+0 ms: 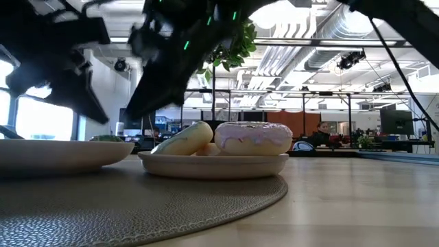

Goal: Pick & Place donuts
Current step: Return to Home Position

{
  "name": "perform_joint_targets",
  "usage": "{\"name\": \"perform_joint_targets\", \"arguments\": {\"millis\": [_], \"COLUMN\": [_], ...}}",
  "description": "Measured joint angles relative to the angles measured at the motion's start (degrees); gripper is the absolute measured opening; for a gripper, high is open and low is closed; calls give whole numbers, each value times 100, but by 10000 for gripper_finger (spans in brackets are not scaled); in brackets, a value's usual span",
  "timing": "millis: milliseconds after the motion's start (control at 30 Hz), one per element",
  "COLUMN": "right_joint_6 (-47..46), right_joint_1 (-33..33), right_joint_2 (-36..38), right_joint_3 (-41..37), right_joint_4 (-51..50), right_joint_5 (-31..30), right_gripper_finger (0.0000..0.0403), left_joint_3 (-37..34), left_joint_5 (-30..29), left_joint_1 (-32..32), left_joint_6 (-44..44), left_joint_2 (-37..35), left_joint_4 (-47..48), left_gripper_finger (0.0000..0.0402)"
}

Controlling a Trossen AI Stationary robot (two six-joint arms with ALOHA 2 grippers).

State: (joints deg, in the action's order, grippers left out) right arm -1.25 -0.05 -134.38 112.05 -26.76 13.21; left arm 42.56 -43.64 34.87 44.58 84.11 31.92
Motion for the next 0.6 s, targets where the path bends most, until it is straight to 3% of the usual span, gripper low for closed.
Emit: {"name": "perform_joint_targets", "arguments": {"millis": [133, 233, 400, 500, 600], "right_joint_6": [562, 632, 921, 966, 987], "right_joint_1": [-84, -120, -117, -195, -365], "right_joint_2": [753, 1427, 2530, 3224, 4004], "right_joint_3": [178, 185, 102, -422, -1572], "right_joint_4": [-1272, -2106, -3135, -3180, -2461], "right_joint_5": [-111, -776, -1903, -1875, -1425], "right_gripper_finger": [108, 106, 95, 84, 70], "left_joint_3": [391, 676, 888, 877, 858], "left_joint_5": [-481, -856, -1069, -916, -764], "left_joint_1": [0, 0, 0, 0, 70], "left_joint_6": [1041, 1555, 1626, 1632, 1592], "left_joint_2": [-541, -1099, -2370, -3187, -4005], "left_joint_4": [1318, 2526, 3545, 3784, 3867], "left_gripper_finger": [0, 0, 0, 0, 0]}}
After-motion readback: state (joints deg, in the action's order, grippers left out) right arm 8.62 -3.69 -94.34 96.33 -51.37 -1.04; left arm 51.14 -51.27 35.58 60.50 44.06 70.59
